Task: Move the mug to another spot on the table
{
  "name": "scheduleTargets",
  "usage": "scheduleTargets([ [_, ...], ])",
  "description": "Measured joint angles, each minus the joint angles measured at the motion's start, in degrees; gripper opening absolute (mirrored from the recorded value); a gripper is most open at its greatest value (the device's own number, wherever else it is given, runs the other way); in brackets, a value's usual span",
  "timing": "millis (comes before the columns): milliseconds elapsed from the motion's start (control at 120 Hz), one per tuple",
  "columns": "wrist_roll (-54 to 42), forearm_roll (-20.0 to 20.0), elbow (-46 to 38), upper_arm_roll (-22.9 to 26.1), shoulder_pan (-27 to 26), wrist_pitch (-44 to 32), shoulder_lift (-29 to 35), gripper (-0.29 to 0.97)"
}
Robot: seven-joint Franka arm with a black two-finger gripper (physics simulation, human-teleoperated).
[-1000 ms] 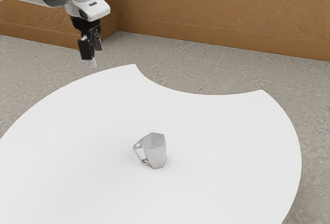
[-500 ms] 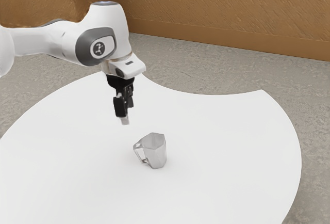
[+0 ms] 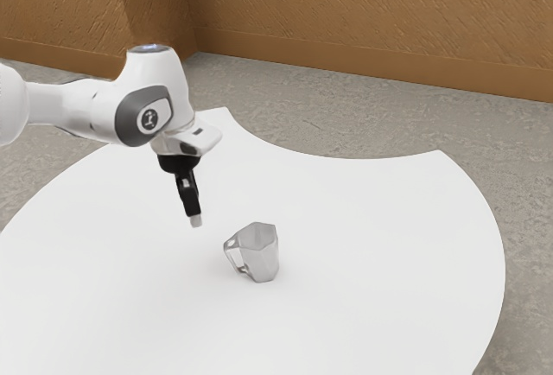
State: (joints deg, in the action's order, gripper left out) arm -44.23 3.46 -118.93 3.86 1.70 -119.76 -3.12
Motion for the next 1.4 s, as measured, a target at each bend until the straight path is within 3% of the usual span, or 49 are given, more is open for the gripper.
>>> scheduleTargets([
  [217,2.47,-0.24,-2.1,0.39,-3.62,-4.35,-3.02,0.68],
  [650,1.36,-2.3,-6.1,0.54,-4.2,-15.74,-6.61,0.68],
  [900,-5.28,3.97,-6.45,0.54,-4.01,-19.27,-8.26,0.67],
  [983,-7.42,4.94,-6.5,0.54,-4.16,-19.8,-8.73,0.57],
  [1167,-11.2,5.74,-6.51,0.54,-4.49,-20.43,-8.86,0.16],
  [1300,-13.16,6.02,-6.5,0.56,-4.51,-20.78,-8.78,0.09],
  [1400,-16.15,11.45,-6.51,0.53,-4.47,-21.04,-8.51,0.06],
])
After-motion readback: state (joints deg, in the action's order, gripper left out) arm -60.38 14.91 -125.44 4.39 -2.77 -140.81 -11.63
